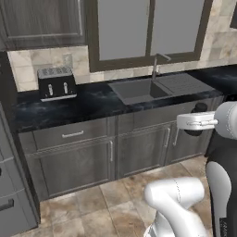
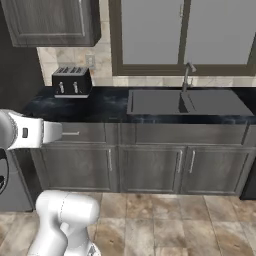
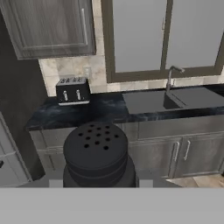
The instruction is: Collect the turmeric, ketchup, and shaker from the cabinet and place them next to the stove.
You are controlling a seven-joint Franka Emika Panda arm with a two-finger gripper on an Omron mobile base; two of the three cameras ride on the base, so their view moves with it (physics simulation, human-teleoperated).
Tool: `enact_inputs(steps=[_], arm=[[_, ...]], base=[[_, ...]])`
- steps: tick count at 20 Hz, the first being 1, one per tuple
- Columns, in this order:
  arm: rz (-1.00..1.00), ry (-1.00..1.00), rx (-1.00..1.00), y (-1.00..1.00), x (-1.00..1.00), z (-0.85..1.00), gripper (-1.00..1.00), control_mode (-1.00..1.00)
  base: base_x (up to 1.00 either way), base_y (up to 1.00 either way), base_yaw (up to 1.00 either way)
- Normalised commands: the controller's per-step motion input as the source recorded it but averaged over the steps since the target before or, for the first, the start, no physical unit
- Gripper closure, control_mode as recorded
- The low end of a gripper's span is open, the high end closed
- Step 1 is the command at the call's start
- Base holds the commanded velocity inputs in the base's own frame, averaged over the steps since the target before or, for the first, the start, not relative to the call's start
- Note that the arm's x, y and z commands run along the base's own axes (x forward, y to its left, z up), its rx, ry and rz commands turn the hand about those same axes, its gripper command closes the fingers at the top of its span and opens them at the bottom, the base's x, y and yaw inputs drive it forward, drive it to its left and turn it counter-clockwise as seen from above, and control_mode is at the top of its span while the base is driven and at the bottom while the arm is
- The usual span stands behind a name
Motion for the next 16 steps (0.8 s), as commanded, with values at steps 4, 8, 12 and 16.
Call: enact_inputs(steps=[4,8,12,16], arm=[[0.0,0.0,0.0,0.0,0.0,0.0,1.0,1.0],[0.0,0.0,0.0,0.0,0.0,0.0,1.0,1.0],[0.0,0.0,0.0,0.0,0.0,0.0,1.0,1.0],[0.0,0.0,0.0,0.0,0.0,0.0,1.0,1.0]], base=[[0.49,-1.0,0.0],[0.52,-1.0,0.0],[0.52,-1.0,0.0],[0.53,-1.0,0.0]])
